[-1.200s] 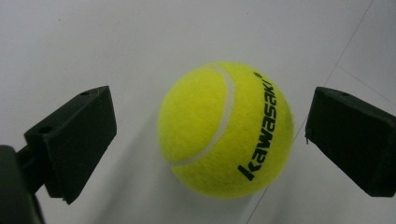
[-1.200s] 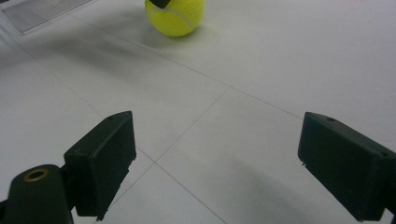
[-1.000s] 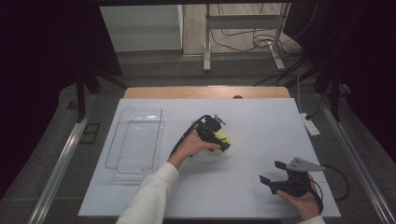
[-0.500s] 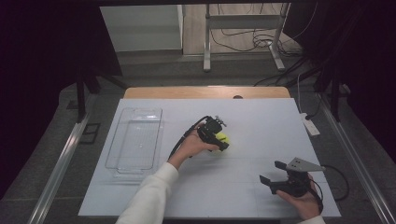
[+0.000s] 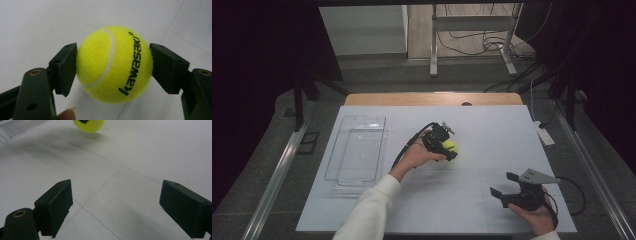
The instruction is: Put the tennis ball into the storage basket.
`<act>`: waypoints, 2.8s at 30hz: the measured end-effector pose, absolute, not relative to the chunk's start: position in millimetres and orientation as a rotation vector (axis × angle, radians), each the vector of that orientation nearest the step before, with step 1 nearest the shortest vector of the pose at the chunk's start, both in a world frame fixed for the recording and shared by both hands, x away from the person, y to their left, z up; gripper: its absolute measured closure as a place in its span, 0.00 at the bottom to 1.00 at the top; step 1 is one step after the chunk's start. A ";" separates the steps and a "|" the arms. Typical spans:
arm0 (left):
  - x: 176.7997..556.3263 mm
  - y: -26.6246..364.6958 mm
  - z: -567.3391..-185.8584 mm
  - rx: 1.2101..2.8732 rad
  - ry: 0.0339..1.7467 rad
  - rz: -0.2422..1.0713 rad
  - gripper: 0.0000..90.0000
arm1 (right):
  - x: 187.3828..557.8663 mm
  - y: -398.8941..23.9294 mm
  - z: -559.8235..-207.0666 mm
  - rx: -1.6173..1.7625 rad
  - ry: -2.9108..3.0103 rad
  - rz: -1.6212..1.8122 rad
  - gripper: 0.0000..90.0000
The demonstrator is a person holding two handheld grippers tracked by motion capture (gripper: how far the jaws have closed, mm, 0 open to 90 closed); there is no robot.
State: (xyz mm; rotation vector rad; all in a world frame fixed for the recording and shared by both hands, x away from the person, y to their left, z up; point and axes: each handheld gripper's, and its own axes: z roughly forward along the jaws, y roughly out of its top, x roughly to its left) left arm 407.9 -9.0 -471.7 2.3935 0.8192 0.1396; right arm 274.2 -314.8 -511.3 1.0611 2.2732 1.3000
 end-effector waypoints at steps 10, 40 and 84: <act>406.7 -3.0 -463.1 2.377 0.815 0.159 0.30 | 274.2 -315.1 -511.3 1.064 2.270 1.302 0.13; 401.0 12.4 -440.4 2.306 0.829 0.227 0.30 | 274.0 -315.5 -511.2 1.073 2.259 1.315 0.13; 383.2 41.2 -406.9 2.140 0.808 0.335 0.30 | 274.2 -315.6 -511.6 1.076 2.259 1.308 0.13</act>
